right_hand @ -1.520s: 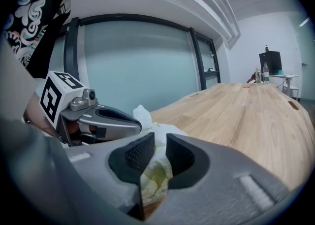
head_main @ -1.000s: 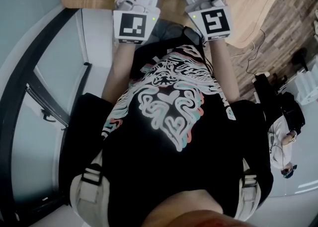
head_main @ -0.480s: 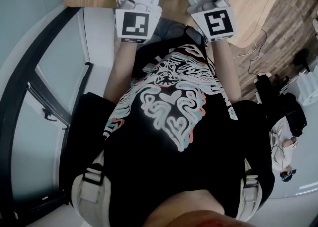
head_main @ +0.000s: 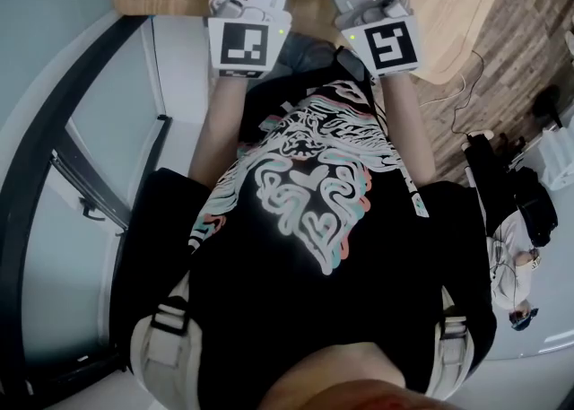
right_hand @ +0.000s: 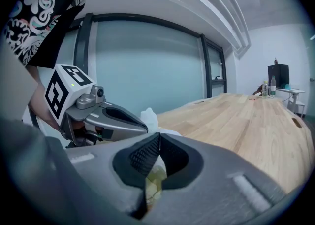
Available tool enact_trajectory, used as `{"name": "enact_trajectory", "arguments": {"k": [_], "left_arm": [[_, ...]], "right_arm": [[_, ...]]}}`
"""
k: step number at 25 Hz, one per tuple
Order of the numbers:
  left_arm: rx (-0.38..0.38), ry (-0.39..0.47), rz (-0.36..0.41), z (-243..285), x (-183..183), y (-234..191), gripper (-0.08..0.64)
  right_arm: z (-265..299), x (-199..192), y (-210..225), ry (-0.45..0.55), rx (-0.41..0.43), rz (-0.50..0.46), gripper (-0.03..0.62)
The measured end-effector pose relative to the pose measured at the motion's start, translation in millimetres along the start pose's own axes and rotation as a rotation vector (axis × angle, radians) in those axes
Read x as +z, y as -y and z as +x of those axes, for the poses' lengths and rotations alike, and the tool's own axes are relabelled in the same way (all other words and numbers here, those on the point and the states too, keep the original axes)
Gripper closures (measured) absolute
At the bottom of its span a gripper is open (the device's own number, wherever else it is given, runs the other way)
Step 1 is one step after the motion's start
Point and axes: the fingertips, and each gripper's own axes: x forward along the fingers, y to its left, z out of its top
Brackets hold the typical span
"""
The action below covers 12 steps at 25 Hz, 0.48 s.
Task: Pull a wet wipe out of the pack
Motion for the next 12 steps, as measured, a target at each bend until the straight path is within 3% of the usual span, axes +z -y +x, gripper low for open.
{"name": "enact_trajectory", "arguments": {"k": [12], "left_arm": [[0.018, 0.011, -0.032, -8.1, -0.7, -2.8, 0.574]], "right_arm": [[-2.6, 1.2, 0.5, 0.011, -0.023, 0.004, 0.591]]}}
